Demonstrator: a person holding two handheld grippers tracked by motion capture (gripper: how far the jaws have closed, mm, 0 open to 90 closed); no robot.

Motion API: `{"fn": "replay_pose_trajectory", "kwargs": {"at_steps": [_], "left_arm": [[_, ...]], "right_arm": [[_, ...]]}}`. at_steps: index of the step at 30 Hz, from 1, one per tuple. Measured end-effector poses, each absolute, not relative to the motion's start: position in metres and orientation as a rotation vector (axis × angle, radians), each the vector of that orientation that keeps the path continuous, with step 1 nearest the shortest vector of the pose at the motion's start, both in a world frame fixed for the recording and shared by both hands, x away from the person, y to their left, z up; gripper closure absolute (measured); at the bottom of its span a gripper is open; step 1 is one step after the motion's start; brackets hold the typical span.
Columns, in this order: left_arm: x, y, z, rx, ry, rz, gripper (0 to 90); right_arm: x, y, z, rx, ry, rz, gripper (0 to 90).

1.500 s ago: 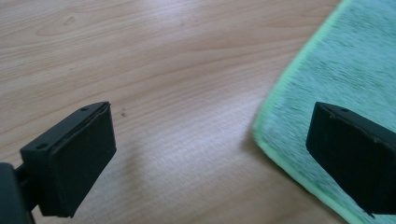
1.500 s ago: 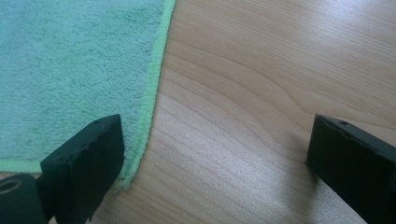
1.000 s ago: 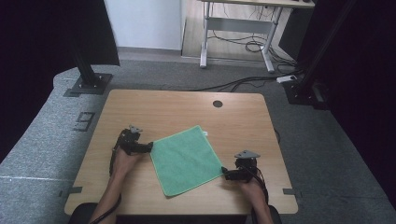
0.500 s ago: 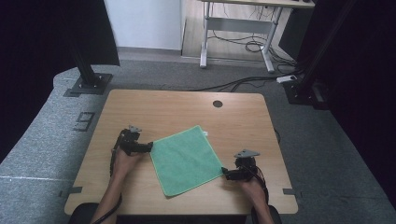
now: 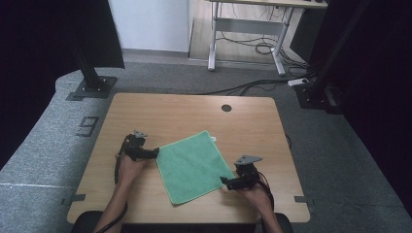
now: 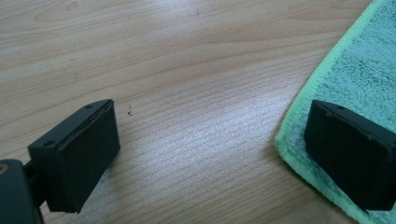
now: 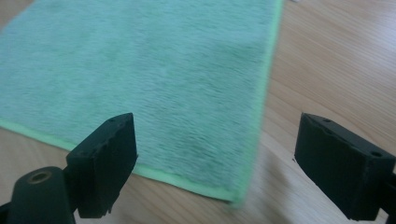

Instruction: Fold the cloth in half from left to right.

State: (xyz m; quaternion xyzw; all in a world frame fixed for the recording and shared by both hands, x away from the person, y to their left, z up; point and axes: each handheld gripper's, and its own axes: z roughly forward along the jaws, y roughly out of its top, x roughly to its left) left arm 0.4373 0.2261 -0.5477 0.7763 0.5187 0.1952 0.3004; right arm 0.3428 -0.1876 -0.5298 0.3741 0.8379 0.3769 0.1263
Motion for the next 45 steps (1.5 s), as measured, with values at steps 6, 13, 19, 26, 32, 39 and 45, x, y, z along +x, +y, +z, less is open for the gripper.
{"fn": "replay_pose_trajectory", "kwargs": {"at_steps": [6,13,19,26,32,39,45], "left_arm": [[0.437,0.226,-0.548,2.061,1.374,0.519,4.2],[0.437,0.226,-0.548,2.06,1.373,0.518,4.1],[0.437,0.226,-0.548,2.063,1.372,0.519,4.1],[0.437,0.226,-0.548,2.062,1.372,0.52,4.1],[0.437,0.226,-0.548,2.056,1.377,0.523,4.4],[0.435,0.225,-0.548,2.048,1.37,0.526,7.1],[0.433,0.225,-0.547,2.051,1.345,0.522,11.9]], "right_arm": [[0.34,-0.17,-0.53,1.047,2.488,1.146,13.2],[0.334,-0.147,-0.533,0.959,2.558,1.19,13.3],[0.328,-0.123,-0.533,0.851,2.628,1.184,15.5],[0.318,-0.094,-0.534,0.743,2.709,1.219,25.2],[0.31,-0.07,-0.535,0.65,2.792,1.261,33.6],[0.298,-0.043,-0.535,0.52,2.87,1.225,41.0],[0.289,-0.02,-0.535,0.397,2.888,1.136,52.3]]}}
